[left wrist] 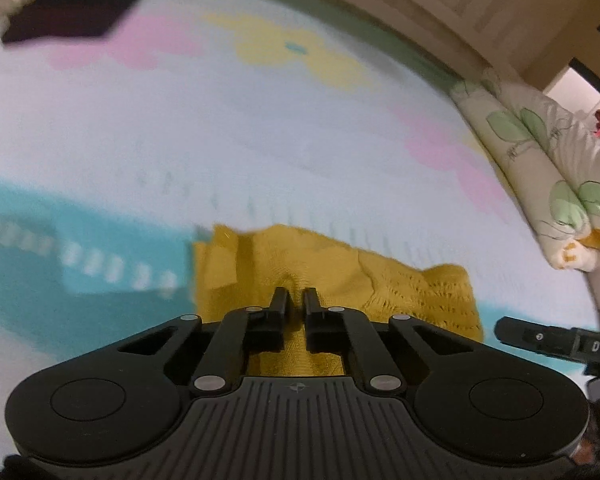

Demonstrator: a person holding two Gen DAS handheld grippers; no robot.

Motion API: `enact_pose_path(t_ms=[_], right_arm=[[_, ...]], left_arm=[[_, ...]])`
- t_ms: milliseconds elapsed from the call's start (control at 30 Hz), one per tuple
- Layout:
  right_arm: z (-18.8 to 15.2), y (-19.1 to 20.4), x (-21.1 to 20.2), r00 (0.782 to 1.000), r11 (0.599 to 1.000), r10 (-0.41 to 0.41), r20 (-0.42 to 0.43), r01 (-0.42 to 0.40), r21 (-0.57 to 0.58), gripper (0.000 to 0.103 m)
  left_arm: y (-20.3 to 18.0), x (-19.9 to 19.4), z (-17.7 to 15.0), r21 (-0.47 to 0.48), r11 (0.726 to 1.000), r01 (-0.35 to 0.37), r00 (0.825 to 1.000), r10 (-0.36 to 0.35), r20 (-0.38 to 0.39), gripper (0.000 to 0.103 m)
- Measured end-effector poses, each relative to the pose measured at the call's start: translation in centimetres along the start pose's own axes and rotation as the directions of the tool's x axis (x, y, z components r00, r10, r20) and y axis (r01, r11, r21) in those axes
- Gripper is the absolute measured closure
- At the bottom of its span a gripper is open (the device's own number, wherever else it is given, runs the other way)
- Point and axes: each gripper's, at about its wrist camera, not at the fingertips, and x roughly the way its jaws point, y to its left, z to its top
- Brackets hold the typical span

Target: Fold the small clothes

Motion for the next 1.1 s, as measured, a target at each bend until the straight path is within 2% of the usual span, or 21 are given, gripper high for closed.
enact_pose_path(t_ms=[33, 100, 200, 267, 300, 367, 433, 500, 600, 733, 833, 933, 1000, 1033, 1067, 1100], right_arm=[[0.1, 0.0, 0.1, 1.000, 1.000, -0.001, -0.001, 0.001, -0.001, 0.035], [0.0, 0.1, -0.1, 1.000, 1.000, 0.001, 0.002, -0.001, -0.003, 0.035], [0.0, 0.3, -0.2, 1.000, 1.000, 0.008, 0.012, -0.008, -0.013, 0.035], [0.1, 0.5, 0.2, 1.000, 1.000, 0.006, 0.006, -0.006, -0.017, 0.035], [0.1, 0.5, 0.5, 1.000, 1.000, 0.005, 0.001, -0.005, -0.018, 0.035], [0.2, 0.7, 1.5, 1.000, 1.000, 0.002, -0.016, -0.002, -0.027, 0.035], [0.1, 0.8, 3.1, 0.998, 0.998, -0.038, -0.045, 0.035, -0.055, 0.035], [-0.2, 1.1, 4.9, 0.993, 0.992, -0.091, -0.071, 0.084, -0.094, 0.031], [-0.1, 1.7, 5.3, 0.992, 0.987, -0.108, -0.059, 0.100, -0.130, 0.029], [0.5, 2.5, 2.9, 0.998, 0.990, -0.069, 0.002, 0.069, -0.122, 0.029], [0.1, 2.9, 1.0, 0.998, 0.989, -0.055, 0.001, 0.055, -0.137, 0.029], [-1.4, 3.2, 0.8, 0.994, 0.981, -0.079, -0.073, 0.064, -0.185, 0.028], [-2.7, 3.3, 1.7, 0.984, 0.971, -0.116, -0.134, 0.084, -0.225, 0.026], [-3.4, 3.3, 2.5, 0.977, 0.964, -0.146, -0.153, 0.105, -0.246, 0.021], [-4.0, 3.1, 3.0, 0.974, 0.959, -0.164, -0.159, 0.119, -0.256, 0.017], [-4.3, 2.8, 3.2, 0.976, 0.961, -0.163, -0.146, 0.123, -0.247, 0.012]], left_arm=[[-0.1, -0.8, -0.2, 0.023, 1.000, -0.019, 0.999, 0.018, 0.029, 0.095], [0.0, -1.1, -0.2, 0.050, 0.999, -0.015, 0.999, 0.013, 0.037, 0.095], [0.8, 0.3, 0.0, 0.021, 0.999, 0.025, 1.000, -0.024, -0.016, 0.091], [1.0, 1.1, -0.1, 0.009, 1.000, -0.009, 0.999, 0.009, -0.035, 0.090], [1.0, 1.4, -0.2, 0.014, 1.000, -0.018, 0.999, 0.018, -0.043, 0.083], [0.8, 1.5, -0.2, 0.027, 0.998, -0.052, 0.998, 0.053, -0.043, 0.076], [0.4, 1.2, 0.0, 0.059, 0.996, -0.064, 0.997, 0.066, -0.042, 0.076], [-0.3, 0.6, 0.2, 0.092, 0.992, -0.090, 0.996, 0.092, -0.021, 0.076], [-1.7, -1.1, 0.3, 0.164, 0.981, -0.106, 0.994, 0.103, 0.028, 0.076], [-3.9, -2.3, -1.0, 0.289, 0.956, -0.050, 0.999, 0.051, 0.003, 0.072], [-5.0, -2.4, -3.2, 0.343, 0.939, 0.000, 0.998, 0.021, -0.055, 0.063], [-5.1, -1.7, -5.6, 0.355, 0.935, -0.003, 0.994, 0.042, -0.100, 0.053], [-5.5, -1.5, -6.7, 0.418, 0.908, -0.033, 0.995, 0.067, -0.068, 0.038], [-5.9, -1.2, -7.0, 0.460, 0.887, -0.047, 0.995, 0.084, -0.060, 0.033], [-6.3, -1.1, -7.2, 0.493, 0.868, -0.058, 0.993, 0.100, -0.059, 0.025], [-6.6, -0.9, -7.3, 0.506, 0.860, -0.066, 0.992, 0.112, -0.061, 0.022]])
